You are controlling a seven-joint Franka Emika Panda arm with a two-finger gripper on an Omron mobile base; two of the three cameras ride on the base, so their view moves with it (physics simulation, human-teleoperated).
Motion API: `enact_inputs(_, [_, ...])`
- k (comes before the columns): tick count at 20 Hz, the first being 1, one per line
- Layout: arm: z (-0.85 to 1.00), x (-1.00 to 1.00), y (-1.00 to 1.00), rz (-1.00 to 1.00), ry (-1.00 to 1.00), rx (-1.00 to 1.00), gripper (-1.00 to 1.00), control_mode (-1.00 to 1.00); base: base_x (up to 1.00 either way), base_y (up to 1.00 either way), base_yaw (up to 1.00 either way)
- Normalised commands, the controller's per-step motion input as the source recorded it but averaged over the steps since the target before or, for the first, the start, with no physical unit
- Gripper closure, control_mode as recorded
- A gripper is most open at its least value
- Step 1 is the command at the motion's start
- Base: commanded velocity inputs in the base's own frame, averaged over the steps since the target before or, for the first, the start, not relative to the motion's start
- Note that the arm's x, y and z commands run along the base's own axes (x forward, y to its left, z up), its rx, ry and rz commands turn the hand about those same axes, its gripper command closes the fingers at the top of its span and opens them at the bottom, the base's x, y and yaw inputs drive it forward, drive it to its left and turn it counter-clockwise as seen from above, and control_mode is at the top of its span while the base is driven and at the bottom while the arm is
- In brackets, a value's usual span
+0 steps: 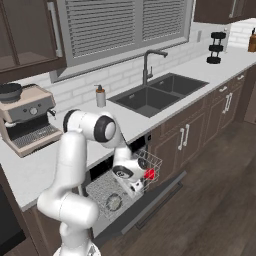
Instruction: Pick up the cup and bowl from the counter, place them in the dishwasher, and close the dishwasher door.
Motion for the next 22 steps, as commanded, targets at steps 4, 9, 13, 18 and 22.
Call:
enact_inputs(4, [-0.08, -0.43, -0.67, 0.0, 0.0, 0.0, -1.0, -1.0, 0.0, 0.0, 0.0])
enact_inputs(9, [-0.48, -0.24, -0.45, 0.0, 0.0, 0.0, -1.0, -1.0, 0.0, 0.0, 0.0])
enact_inputs(13, [-0.47, -0.01, -0.14, 0.0, 0.0, 0.0, -1.0, -1.0, 0.0, 0.0, 0.0])
enact_inputs(18, [-0.43, 0.01, -0.02, 0.0, 0.0, 0.0, -1.0, -1.0, 0.0, 0.0, 0.0])
enact_inputs(22, [-0.42, 0.26, 0.04, 0.0, 0.0, 0.0, -1.0, -1.0, 0.0, 0.0, 0.0])
